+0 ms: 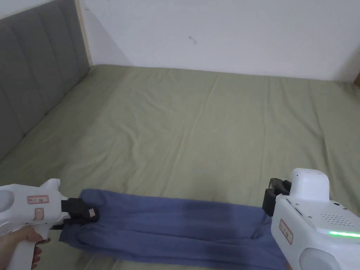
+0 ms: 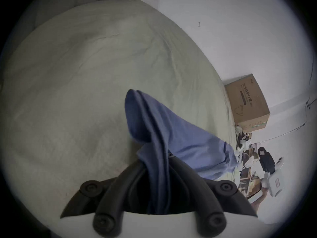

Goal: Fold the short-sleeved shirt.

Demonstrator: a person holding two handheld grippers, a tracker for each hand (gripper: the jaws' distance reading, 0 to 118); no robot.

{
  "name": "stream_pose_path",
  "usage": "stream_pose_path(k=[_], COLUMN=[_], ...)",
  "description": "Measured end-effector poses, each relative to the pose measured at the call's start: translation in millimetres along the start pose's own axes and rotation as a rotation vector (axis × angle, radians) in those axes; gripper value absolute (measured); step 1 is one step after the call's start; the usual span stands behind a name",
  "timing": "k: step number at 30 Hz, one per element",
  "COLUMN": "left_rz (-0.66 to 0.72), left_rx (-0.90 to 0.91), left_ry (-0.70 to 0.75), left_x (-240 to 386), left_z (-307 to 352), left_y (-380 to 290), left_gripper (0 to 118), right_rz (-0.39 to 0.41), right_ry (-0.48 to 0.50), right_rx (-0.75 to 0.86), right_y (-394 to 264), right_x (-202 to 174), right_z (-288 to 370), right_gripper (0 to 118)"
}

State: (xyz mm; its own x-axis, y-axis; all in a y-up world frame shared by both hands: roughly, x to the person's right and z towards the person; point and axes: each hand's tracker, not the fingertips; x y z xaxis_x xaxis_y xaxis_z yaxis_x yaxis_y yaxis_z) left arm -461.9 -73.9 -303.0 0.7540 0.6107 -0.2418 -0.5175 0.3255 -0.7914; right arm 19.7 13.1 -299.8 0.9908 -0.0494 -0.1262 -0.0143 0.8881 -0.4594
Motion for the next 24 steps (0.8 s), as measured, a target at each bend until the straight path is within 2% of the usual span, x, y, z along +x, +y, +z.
stream_pose_path(k=[6,10,16,20,22,23,24], left_rz=[-0.103,-0.146,-0.375,-0.445,-0.473,-0.468,-0.472], left_rx=[0.042,0.049,-0.062,-0.141,-0.172,-0.202,-0.237], left_ry=[0.057,0.051,0.100,0.087,0.062,0.045,0.031], left_x=[75.7,150.7,252.0,288.1,298.0,305.0,307.3], left_z=[18.8,15.5,-55.7,-119.8,-145.3,-154.7,-163.4], left_y=[3.8,-4.7,-42.9,-72.6,-86.1,-97.5,-103.4], left_gripper=[5,5,5,7,26,43,71], right_rz=[-0.024,-0.091,-0.114,-0.117,-0.134,-0.142,-0.148], right_ry=[-0.018,-0.017,-0.033,-0.052,-0.056,-0.059,-0.066], right_rx=[0.004,0.000,-0.005,0.003,-0.009,-0.015,-0.020], right_y=[0.1,0.5,-1.1,-4.5,-6.6,-8.2,-10.3], right_x=[26.4,49.6,79.4,98.2,107.4,112.0,115.3], right_z=[7.7,10.7,20.5,25.8,26.1,25.8,25.7], right_gripper=[1,1,1,1,1,1,1])
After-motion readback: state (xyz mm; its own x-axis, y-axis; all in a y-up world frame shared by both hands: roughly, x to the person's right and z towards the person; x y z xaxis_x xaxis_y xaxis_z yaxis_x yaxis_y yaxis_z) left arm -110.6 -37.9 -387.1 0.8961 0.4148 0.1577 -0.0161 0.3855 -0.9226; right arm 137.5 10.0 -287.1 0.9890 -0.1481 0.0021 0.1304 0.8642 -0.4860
